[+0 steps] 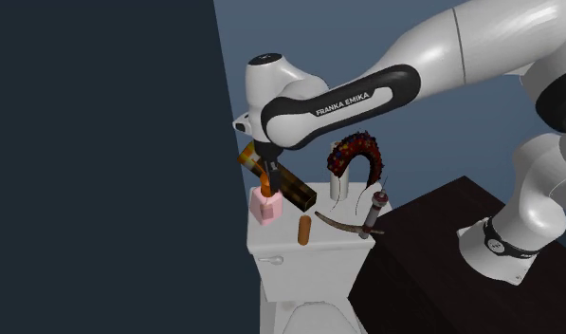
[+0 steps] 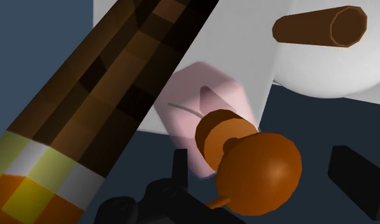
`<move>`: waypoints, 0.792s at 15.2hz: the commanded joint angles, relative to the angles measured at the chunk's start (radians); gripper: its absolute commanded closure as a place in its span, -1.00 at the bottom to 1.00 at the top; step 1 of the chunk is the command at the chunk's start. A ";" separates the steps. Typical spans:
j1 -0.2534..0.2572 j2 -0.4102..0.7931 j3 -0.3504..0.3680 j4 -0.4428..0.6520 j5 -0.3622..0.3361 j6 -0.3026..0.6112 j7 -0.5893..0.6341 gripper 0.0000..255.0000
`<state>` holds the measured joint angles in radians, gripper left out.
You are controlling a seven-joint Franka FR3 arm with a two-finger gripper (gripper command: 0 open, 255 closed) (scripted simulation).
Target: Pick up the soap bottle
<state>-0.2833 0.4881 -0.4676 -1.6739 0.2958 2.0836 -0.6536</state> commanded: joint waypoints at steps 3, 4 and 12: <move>-0.004 0.017 0.005 -0.009 0.010 0.025 -0.008 -1.00; -0.004 0.017 0.005 -0.008 0.010 0.024 -0.007 1.00; -0.004 0.016 0.005 -0.010 0.010 0.025 -0.008 1.00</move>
<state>-0.2873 0.5038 -0.4625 -1.6833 0.3056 2.1084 -0.6614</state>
